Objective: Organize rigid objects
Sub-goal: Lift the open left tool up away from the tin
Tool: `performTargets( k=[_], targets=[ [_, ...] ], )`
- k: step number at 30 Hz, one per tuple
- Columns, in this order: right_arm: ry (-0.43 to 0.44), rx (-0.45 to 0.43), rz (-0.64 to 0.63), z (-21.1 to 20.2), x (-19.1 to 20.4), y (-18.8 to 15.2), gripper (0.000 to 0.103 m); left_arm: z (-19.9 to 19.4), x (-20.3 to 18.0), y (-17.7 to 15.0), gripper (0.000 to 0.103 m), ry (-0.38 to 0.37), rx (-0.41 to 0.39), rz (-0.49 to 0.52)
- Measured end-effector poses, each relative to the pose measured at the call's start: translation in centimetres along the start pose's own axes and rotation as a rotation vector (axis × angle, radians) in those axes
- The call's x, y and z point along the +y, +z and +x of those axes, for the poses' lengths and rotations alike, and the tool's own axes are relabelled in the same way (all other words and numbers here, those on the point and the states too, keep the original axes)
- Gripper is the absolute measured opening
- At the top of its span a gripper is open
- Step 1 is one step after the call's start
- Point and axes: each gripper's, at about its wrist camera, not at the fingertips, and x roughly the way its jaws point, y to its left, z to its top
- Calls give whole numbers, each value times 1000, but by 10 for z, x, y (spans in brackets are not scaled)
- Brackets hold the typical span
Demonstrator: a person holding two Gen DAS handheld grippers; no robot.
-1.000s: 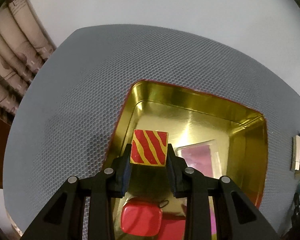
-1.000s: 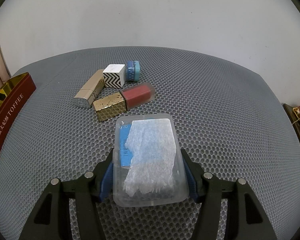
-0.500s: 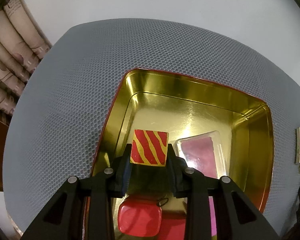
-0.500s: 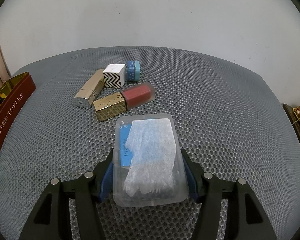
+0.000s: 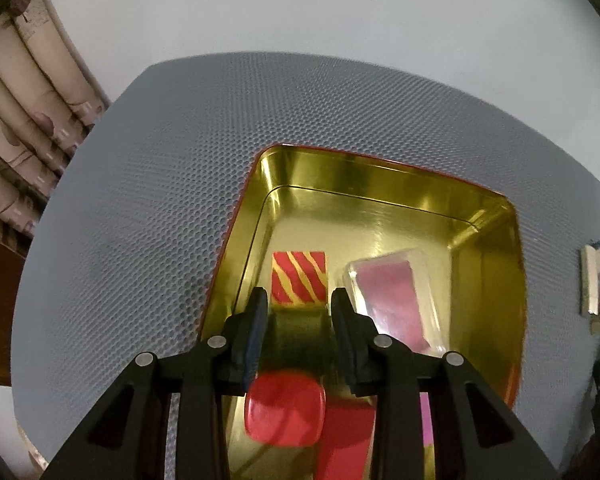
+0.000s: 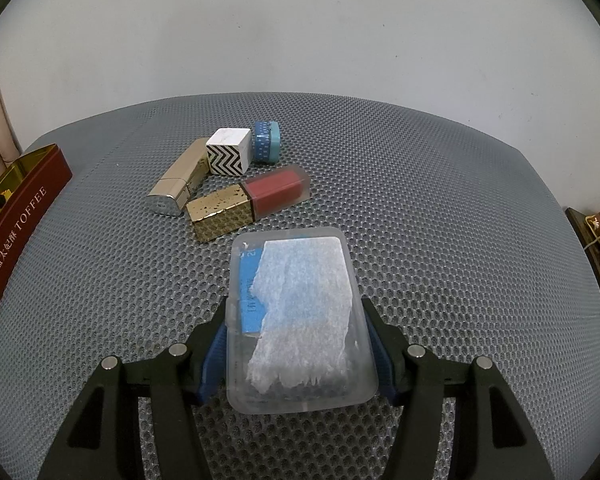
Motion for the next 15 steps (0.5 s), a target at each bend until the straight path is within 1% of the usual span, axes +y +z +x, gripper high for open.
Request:
performTargets(
  k=[4,6,8,11,15],
  targets=[
    [0,0,0,0,1,0,62,-28,2,-21,34,8,-61,19],
    [0,0,1,1,2,1,62,-39,0,-29,35,21,-78,21],
    [0,0,1,1,2,1,62,-51,1,-44,35,23,-102,17],
    [-1,0,0,1,3,1,62,-61,3,-63,35,17,-113,6],
    [-1,0,0,-1,0,-1,62,-71,7,-85,37,28,-135,0]
  ],
)
